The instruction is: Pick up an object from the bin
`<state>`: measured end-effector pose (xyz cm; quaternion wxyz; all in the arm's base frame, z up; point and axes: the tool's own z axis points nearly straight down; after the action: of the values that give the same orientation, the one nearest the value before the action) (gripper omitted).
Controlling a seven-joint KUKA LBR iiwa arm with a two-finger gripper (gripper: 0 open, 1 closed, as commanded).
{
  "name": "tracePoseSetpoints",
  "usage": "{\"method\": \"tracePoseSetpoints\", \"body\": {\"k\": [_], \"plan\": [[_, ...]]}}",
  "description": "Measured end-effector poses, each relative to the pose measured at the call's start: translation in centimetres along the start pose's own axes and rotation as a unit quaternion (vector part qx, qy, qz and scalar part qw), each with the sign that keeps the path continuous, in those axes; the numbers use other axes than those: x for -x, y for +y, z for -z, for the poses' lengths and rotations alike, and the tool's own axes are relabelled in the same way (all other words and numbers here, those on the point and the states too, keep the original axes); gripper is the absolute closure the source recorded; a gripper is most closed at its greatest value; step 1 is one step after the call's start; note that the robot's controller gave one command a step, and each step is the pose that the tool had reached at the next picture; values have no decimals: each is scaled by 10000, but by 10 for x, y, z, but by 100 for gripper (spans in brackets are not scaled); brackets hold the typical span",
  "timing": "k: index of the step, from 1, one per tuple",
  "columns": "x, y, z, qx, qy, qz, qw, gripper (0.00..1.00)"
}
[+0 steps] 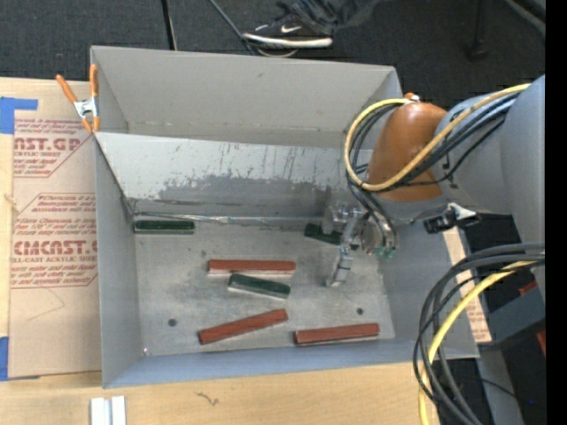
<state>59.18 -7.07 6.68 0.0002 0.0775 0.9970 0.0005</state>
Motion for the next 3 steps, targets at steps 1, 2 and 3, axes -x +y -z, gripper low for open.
{"method": "tracePoseSetpoints", "body": {"k": [1, 2, 3], "plan": [[1, 1, 1, -3, -18, 2, 10000, 0], [2, 1, 1, -5, -14, 2, 10000, 0], [2, 1, 2, -6, -11, 3, 10000, 0]]}}
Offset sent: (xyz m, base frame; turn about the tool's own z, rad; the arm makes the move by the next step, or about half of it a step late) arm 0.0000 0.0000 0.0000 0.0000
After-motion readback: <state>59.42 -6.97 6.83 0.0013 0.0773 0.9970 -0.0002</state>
